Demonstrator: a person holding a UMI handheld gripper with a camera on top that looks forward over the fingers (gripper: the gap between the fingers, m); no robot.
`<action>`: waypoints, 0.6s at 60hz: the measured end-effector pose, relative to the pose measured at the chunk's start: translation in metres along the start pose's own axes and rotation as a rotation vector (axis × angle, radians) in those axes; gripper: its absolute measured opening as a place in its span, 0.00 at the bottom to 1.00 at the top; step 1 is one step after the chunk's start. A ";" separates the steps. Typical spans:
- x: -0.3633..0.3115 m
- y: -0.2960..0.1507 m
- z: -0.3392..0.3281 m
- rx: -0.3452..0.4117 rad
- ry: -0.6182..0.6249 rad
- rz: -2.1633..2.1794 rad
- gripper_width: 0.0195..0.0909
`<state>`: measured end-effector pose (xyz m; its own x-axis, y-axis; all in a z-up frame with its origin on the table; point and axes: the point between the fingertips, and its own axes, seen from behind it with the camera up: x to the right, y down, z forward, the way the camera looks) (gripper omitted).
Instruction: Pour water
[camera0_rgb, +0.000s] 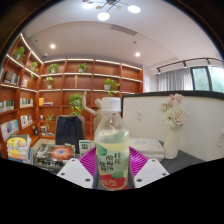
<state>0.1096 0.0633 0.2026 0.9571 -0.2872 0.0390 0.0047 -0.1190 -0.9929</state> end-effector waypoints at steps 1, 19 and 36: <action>-0.001 0.003 -0.002 -0.008 0.004 0.004 0.30; 0.031 0.084 0.039 -0.096 0.037 0.015 0.30; 0.027 0.102 0.040 -0.091 0.024 0.062 0.32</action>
<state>0.1477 0.0818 0.0981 0.9475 -0.3192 -0.0185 -0.0817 -0.1858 -0.9792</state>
